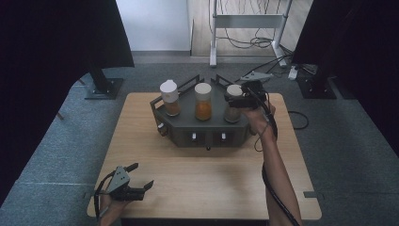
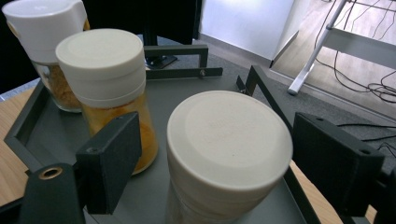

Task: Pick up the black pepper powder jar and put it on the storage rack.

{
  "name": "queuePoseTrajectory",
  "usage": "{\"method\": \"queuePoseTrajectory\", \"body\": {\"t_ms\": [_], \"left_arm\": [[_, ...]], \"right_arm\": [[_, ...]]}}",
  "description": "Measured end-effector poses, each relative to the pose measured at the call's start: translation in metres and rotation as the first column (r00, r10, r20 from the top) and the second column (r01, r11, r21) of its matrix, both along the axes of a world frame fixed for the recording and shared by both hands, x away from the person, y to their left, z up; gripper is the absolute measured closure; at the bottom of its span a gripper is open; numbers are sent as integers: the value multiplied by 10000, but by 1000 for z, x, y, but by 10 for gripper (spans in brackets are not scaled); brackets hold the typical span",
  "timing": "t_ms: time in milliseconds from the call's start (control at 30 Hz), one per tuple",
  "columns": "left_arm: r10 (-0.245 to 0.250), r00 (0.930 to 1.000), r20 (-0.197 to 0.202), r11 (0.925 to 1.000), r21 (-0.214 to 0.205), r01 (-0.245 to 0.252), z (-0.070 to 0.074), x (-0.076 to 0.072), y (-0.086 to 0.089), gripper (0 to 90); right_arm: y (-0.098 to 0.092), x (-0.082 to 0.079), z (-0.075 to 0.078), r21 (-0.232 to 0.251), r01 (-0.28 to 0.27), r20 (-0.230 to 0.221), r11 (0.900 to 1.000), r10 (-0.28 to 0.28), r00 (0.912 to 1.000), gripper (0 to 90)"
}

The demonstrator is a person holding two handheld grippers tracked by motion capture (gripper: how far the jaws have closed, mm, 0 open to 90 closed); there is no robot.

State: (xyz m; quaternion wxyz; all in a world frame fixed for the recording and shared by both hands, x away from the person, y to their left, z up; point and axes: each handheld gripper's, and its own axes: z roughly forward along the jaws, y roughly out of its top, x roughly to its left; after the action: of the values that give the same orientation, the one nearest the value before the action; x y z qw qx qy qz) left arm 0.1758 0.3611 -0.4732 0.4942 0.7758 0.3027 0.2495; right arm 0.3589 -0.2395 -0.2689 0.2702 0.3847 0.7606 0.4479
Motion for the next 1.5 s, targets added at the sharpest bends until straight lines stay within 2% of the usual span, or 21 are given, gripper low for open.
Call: {"method": "queuePoseTrajectory", "body": {"t_ms": [500, 667, 1200, 1500], "left_arm": [[-30, 10000, 13, 10000, 32, 30, 0, 0, -1, 86], [-43, 10000, 15, 10000, 48, 42, 0, 0, -2, 86], [-60, 10000, 21, 10000, 46, 59, 0, 1, -2, 86], [-86, 10000, 19, 9999, 59, 86, 0, 1, -3, 86]], "right_arm": [[-12, -19, 8, 76, 41, 390, 10000, -44, 9992, 168], [-17, -25, 9, 257, -9, 460, 9997, -3, 9989, 168], [-23, -45, 15, 167, -120, 818, 9998, 106, 9966, 167], [-33, -64, 17, 155, -61, 1043, 9999, 44, 9945, 168]]}}
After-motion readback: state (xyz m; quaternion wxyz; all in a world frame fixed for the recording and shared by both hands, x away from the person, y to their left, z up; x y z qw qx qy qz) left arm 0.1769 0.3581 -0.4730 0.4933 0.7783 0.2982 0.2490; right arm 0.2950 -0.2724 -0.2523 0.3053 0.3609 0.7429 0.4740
